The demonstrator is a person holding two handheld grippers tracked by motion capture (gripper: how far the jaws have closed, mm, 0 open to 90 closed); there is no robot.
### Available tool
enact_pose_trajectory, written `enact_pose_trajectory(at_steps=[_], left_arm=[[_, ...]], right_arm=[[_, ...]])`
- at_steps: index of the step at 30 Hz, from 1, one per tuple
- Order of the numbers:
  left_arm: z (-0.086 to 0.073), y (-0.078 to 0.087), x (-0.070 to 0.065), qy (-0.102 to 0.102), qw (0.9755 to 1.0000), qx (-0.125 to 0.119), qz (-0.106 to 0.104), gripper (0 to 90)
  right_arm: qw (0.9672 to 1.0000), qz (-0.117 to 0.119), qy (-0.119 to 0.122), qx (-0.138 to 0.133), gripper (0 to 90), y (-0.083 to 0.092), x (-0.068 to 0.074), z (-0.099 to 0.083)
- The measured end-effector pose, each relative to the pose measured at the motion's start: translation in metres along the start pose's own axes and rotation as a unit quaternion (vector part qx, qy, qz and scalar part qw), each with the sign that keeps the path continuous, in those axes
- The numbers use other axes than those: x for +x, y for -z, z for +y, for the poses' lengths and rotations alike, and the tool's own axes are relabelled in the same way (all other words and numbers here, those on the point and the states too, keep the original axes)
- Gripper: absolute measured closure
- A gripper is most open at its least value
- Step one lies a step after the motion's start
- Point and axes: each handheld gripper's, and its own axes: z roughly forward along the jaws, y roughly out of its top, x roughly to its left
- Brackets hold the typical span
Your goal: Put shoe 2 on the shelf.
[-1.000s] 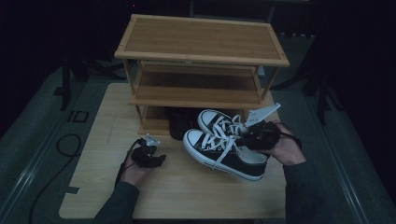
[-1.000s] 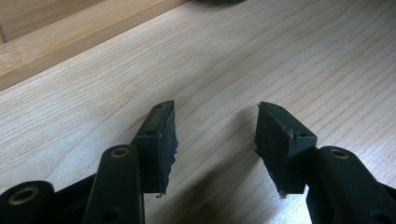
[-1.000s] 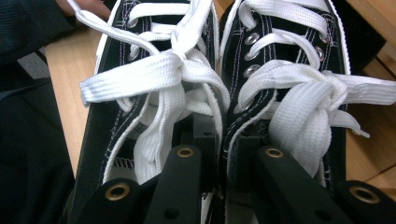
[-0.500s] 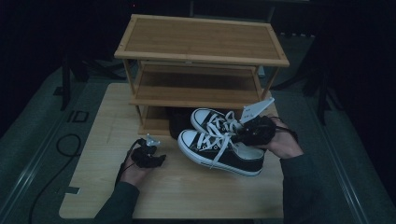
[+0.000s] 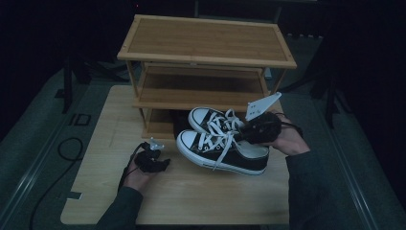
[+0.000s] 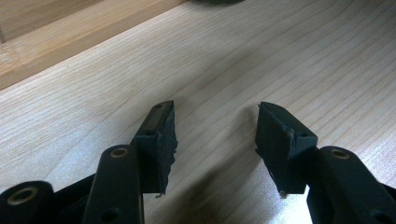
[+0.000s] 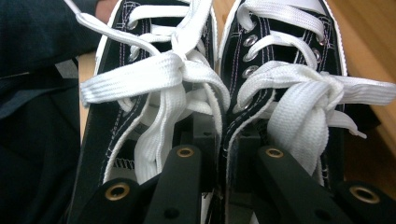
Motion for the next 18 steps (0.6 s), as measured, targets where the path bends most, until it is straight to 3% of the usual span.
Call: enact_pose_trajectory(at_steps=[18], left_arm=[[0.000,0.000,0.000,0.000,1.0000,0.000,-0.001,48.1]], right_arm=[[0.9999,-0.012,0.007,-0.001,84.1,0.010,-0.009,0.019]])
